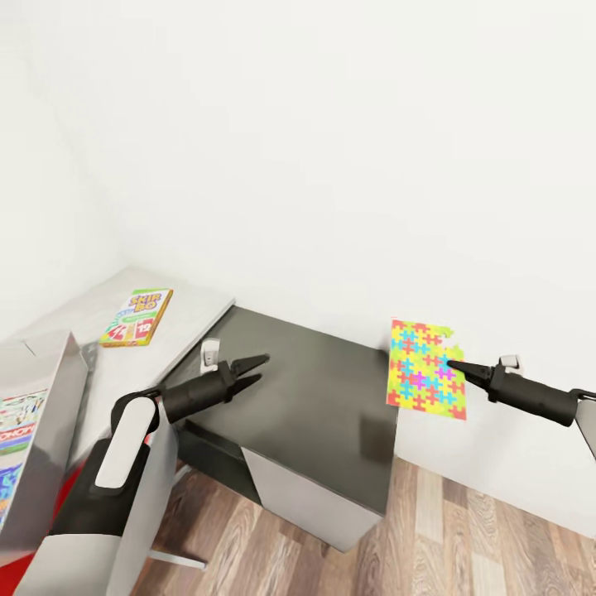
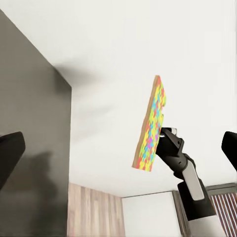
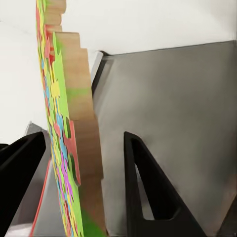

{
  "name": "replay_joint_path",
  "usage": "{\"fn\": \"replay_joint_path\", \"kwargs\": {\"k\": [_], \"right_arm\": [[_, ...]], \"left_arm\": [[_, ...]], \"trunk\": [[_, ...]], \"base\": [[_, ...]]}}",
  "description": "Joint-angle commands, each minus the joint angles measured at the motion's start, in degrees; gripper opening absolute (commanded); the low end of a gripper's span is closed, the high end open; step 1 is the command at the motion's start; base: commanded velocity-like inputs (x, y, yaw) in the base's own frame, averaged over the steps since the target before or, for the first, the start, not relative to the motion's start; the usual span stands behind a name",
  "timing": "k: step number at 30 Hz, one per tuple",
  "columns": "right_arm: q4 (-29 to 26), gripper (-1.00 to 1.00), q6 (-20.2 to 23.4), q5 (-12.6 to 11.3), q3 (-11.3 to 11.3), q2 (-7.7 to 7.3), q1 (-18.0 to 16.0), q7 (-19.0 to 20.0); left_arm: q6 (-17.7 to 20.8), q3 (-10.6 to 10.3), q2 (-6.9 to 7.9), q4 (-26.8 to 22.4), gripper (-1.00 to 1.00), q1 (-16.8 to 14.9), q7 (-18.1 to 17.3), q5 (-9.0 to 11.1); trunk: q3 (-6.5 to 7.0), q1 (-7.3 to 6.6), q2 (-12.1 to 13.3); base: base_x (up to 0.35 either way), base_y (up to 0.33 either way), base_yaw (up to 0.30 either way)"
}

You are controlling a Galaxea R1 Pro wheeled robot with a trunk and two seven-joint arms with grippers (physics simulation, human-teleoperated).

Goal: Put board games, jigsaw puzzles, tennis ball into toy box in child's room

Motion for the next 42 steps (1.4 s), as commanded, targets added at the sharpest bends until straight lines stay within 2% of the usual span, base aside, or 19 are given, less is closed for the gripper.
{"fn": "replay_joint_path", "kwargs": {"k": [1, 8, 17, 30, 34, 35, 37, 38, 41, 42], "right_arm": [[0.0, -1.0, 0.2, 0.1, 0.0, 0.0, -0.1, 0.2], [0.0, -1.0, 0.3, 0.1, 0.1, 0.35, -0.2, -0.1], [-0.2, -1.0, 0.7, 0.1, 0.1, 1.74, -0.2, 0.1], [-3.0, -1.0, 1.9, 0.2, 0.2, 2.47, -0.3, -0.3], [-3.3, -1.0, 3.4, 0.4, 0.2, 3.86, -1.0, -0.5], [-3.3, -1.0, 3.4, 0.4, 0.2, 3.86, -1.0, -0.5], [-3.4, -1.0, 3.5, 0.5, 0.1, 4.75, -1.4, -0.6], [-3.4, -1.0, 3.5, 0.6, 0.1, 5.1, -1.7, -0.8], [-3.3, -1.0, 3.5, 0.6, 0.0, 5.66, -2.5, -1.6], [-3.3, -1.0, 3.5, 0.6, 0.0, 5.66, -2.5, -1.6]], "left_arm": [[0.2, 0.1, -0.01, 0.0, 1.0, 0.0, -0.5, -0.4], [0.3, 0.1, -0.04, -0.1, 1.0, 0.0, -0.6, -0.4], [0.3, 0.1, -0.05, -0.7, 1.0, 0.0, -0.6, -0.4], [0.4, 1.0, 0.34, -5.2, 1.0, 1.1, -0.8, 0.0], [0.5, 3.2, 0.84, -6.9, 1.0, 2.3, -1.1, 2.3], [0.5, 3.2, 0.84, -6.9, 1.0, 2.3, -1.1, 2.3], [0.6, 4.5, 1.15, -7.4, 1.0, 2.9, -1.1, 4.1], [0.6, 4.5, 1.15, -7.4, 1.0, 2.9, -1.1, 4.1], [0.7, 6.0, 2.35, -8.1, 1.0, 3.8, -1.2, 6.9], [0.7, 6.0, 2.35, -8.1, 1.0, 3.8, -1.2, 6.9]], "trunk": [[-0.05, -0.03, 0.0], [-0.05, -0.03, 0.0], [-0.05, -0.03, 0.0], [-0.05, -0.03, 0.0], [-0.05, -0.03, 0.0], [-0.05, -0.03, 0.0], [-0.05, -0.03, 0.0], [-0.05, -0.03, 0.0], [-0.05, -0.03, 0.0], [-0.05, -0.03, 0.0]], "base": [[-0.306, 0.0, 0.0], [-0.318, 0.0, 0.0], [-0.309, 0.0, 0.0], [-0.086, 0.0, 0.097], [-0.017, 0.0, 0.242], [-0.011, 0.0, 0.256], [-0.008, 0.0, 0.265], [-0.006, 0.0, 0.273], [-0.005, 0.0, 0.276], [-0.004, 0.0, 0.279]]}}
